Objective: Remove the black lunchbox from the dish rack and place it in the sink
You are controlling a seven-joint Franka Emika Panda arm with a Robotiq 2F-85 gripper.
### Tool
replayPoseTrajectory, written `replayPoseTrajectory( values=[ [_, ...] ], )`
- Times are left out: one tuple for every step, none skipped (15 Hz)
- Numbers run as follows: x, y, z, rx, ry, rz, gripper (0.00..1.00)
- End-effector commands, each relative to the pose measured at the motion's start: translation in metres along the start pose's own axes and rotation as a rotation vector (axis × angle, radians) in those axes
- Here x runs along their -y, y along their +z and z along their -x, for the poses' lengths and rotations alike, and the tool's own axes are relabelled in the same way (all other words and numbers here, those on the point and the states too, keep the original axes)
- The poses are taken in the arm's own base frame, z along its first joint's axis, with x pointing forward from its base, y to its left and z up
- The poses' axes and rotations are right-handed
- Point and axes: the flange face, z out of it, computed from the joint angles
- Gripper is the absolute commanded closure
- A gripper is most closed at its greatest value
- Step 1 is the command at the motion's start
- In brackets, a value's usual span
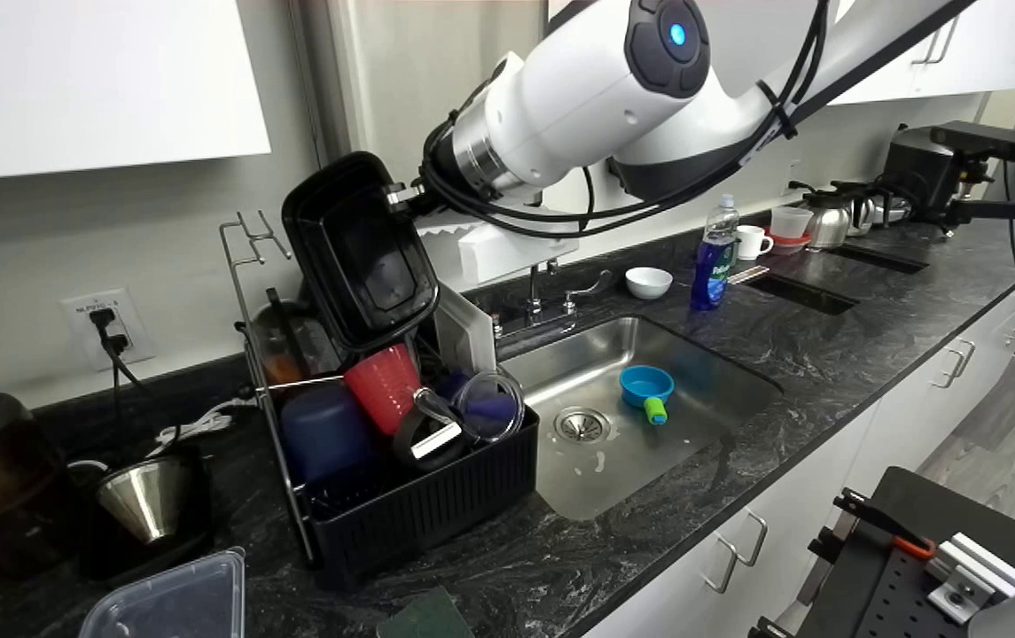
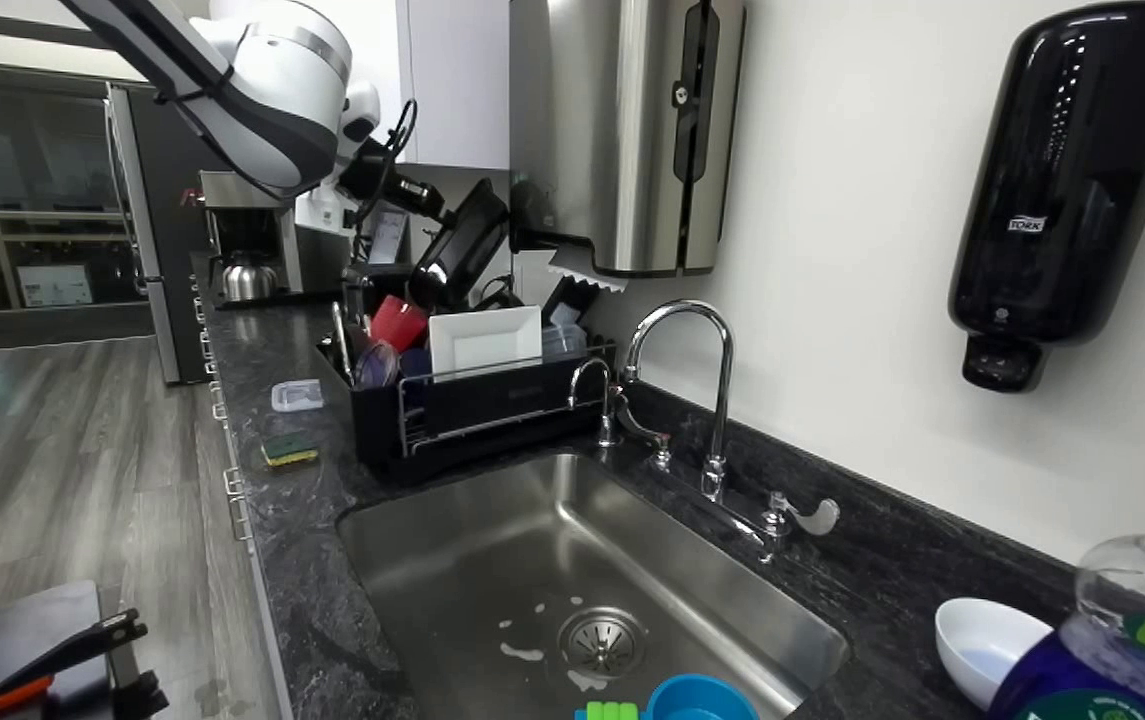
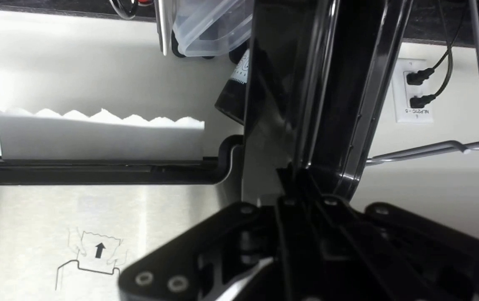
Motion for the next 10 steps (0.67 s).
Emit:
replayPoseTrajectory(
  values=[
    [-0.008, -0.013, -0.002, -0.036, -0.001, 0.022, 0.99],
    [-0.01, -0.016, -0.004, -0.043, -0.001, 0.025, 0.99],
    [-0.011, -0.019, -0.005, -0.048, -0.001, 0.026, 0.99],
    [-0.013, -0.022, -0.007, -0.057, -0.002, 0.029, 0.99],
    [-0.015, -0.025, -0.009, -0.064, -0.002, 0.032, 0.99],
    [-0.018, -0.029, -0.012, -0.072, -0.001, 0.036, 0.99],
    [-0.021, -0.032, -0.013, -0.08, -0.001, 0.041, 0.99],
    [-0.025, -0.035, -0.015, -0.085, -0.002, 0.043, 0.99],
    [-0.029, -0.038, -0.016, -0.088, -0.004, 0.048, 0.99],
    [-0.034, -0.041, -0.016, -0.084, -0.012, 0.045, 0.99]
  ],
)
